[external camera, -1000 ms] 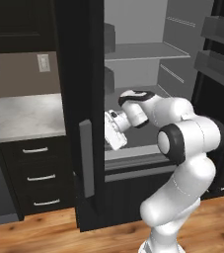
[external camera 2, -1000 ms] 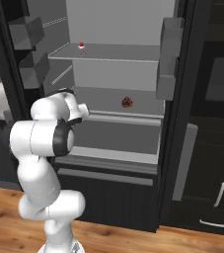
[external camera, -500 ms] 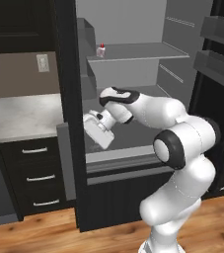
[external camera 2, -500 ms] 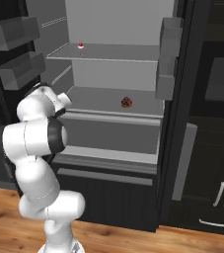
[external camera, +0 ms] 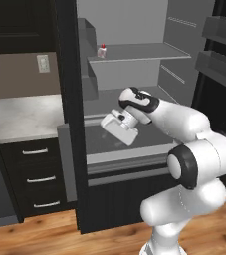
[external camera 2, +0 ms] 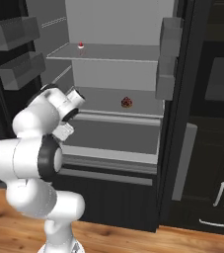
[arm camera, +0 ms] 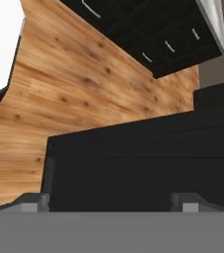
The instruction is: Take the cakes from the fridge and place them on the empty tray on the dining counter.
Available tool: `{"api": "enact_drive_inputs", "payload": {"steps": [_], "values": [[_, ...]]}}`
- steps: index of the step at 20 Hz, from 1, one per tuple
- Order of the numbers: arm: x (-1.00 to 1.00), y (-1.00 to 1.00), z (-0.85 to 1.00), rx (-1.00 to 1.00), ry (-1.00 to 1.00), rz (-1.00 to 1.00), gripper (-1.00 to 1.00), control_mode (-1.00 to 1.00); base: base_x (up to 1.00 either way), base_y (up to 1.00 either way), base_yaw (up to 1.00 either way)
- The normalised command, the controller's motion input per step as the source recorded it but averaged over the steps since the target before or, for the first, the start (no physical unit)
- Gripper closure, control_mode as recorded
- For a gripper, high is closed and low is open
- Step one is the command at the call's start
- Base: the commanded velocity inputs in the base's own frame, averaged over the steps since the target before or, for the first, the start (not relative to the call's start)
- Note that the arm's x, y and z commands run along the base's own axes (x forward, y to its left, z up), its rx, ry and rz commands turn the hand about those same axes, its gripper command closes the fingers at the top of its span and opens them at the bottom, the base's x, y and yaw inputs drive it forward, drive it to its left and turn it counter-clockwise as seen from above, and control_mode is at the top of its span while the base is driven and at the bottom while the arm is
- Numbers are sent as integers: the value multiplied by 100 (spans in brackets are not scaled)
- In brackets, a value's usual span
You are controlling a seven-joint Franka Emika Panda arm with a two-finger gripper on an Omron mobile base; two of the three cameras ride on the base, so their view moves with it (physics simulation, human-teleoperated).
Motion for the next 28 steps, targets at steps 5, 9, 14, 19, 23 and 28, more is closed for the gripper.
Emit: {"api": "enact_drive_inputs", "payload": {"steps": [5, 9, 14, 19, 23, 28], "values": [[-3, -66, 60, 1, -10, -6, -100, -100, 0, 0, 0], [-16, -62, 89, 0, -6, -8, -100, -100, 0, 0, 0], [-46, -49, 63, -1, 3, -22, -100, -100, 0, 0, 0], [-27, -23, 42, -2, 13, -36, -100, -100, 0, 0, 0], [-12, -11, 15, -13, 7, -30, -100, -100, 0, 0, 0], [-18, -28, 11, -2, 19, -47, -100, -100, 0, 0, 0]]}}
